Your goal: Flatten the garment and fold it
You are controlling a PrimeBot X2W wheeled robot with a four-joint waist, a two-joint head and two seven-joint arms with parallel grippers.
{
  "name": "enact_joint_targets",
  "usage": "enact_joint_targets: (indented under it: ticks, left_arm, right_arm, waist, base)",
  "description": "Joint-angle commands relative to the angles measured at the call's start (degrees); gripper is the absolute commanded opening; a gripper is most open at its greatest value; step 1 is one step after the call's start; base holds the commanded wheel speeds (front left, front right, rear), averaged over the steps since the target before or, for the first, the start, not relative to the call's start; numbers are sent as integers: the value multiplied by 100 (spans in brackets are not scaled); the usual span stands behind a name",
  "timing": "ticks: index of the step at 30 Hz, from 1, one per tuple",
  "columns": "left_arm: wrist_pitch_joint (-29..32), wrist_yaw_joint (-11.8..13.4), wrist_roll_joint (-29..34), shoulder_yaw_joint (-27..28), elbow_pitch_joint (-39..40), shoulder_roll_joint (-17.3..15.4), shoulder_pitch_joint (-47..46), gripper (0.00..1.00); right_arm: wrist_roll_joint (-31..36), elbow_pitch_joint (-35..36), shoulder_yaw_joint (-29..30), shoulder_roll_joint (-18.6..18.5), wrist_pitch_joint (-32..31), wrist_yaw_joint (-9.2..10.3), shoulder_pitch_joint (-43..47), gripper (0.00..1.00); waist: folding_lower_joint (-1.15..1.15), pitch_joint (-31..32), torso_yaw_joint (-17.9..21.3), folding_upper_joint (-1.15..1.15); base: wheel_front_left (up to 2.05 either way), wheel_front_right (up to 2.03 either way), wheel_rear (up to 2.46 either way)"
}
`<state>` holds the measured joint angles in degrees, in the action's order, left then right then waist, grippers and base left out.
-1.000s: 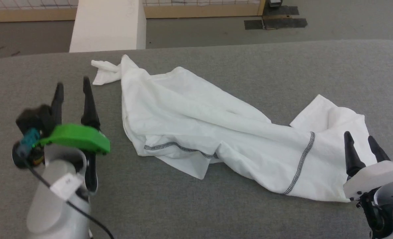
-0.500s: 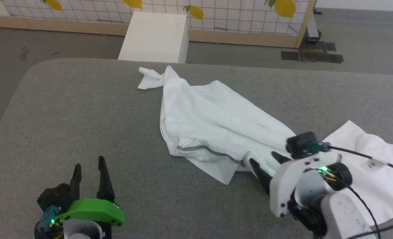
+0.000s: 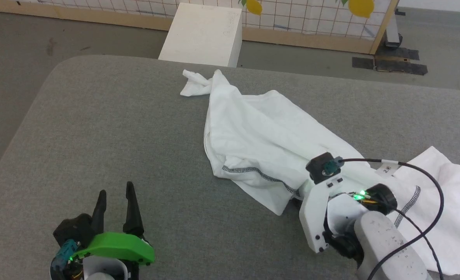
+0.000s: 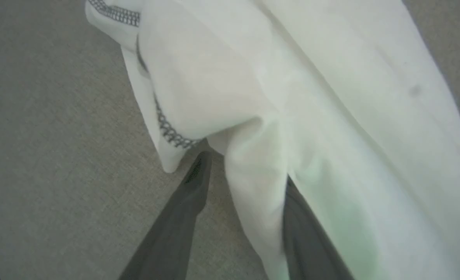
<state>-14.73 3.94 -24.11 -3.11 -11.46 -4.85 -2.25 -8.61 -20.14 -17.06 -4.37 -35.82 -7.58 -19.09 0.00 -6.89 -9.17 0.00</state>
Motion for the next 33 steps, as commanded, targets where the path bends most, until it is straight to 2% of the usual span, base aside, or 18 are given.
enact_joint_targets:
  ticks: [1, 6, 11, 13, 15, 16, 17, 22, 24, 27, 30, 33]
  left_arm:
    - [-26, -48, -3, -7, -37, 46, -70, 100]
    - [-27, -77, -18, 30, -81, 71, -32, 100]
    - [-27, -93, -77, 20, -185, 86, 22, 100]
    - [-19, -96, -92, 7, -221, 86, 27, 100]
    - [5, -99, -99, -20, -249, 87, 12, 100]
    - [18, -96, -108, -28, -256, 88, 1, 100]
    - [30, -97, -117, -36, -263, 89, -16, 100]
    - [119, -149, -144, -104, -255, 67, -161, 100]
    - [184, -196, -134, -167, -229, 47, -284, 100]
    - [377, -290, -76, -333, -224, 3, -590, 100]
    - [749, -385, -46, -534, -312, -17, -986, 100]
    - [1566, -482, -13, -855, -625, -52, -1448, 100]
  right_arm:
    - [-185, -20, -73, -42, -67, 9, 28, 0]
    - [-728, 352, -84, -470, -649, 9, 581, 0]
    - [-1239, 1016, 257, -918, -1837, 9, 1482, 0]
    - [-1390, 1317, 471, -949, -2206, 9, 1768, 0]
    - [-1438, 1644, 659, -916, -2317, 9, 1945, 0]
    - [-1493, 1809, 739, -860, -2248, 9, 1986, 76]
    - [-1570, 2023, 894, -745, -2016, 9, 1990, 100]
    - [-1783, 2632, 1599, -280, -543, 9, 1793, 100]
    - [-1675, 2719, 1901, -233, 36, 9, 1708, 100]
    - [-1389, 2656, 2675, -53, 781, 9, 1593, 100]
    - [-1008, 2574, 3345, 75, 1298, 9, 1436, 100]
    - [-727, 2477, 3916, 137, 1704, 9, 1239, 100]
  waist:
    - [0, 3, 5, 0]
    - [0, 75, 118, 0]
    - [0, 165, 286, 0]
    - [0, 186, 355, 0]
    - [0, 191, 404, 0]
    - [0, 191, 424, 0]
    - [0, 192, 447, 0]
    - [0, 231, 528, 0]
    - [0, 243, 553, 0]
    - [0, 228, 605, 0]
    - [0, 158, 691, 0]
    - [0, 44, 816, 0]
  base:
    - [0, 0, 0]
    - [0, 0, 0]
    - [0, 0, 0]
    - [0, 0, 0]
    - [0, 0, 0]
    - [0, 0, 0]
    - [0, 0, 0]
    - [0, 0, 0]
    - [0, 0, 0]
    - [0, 0, 0]
    - [0, 0, 0]
    - [0, 0, 0]
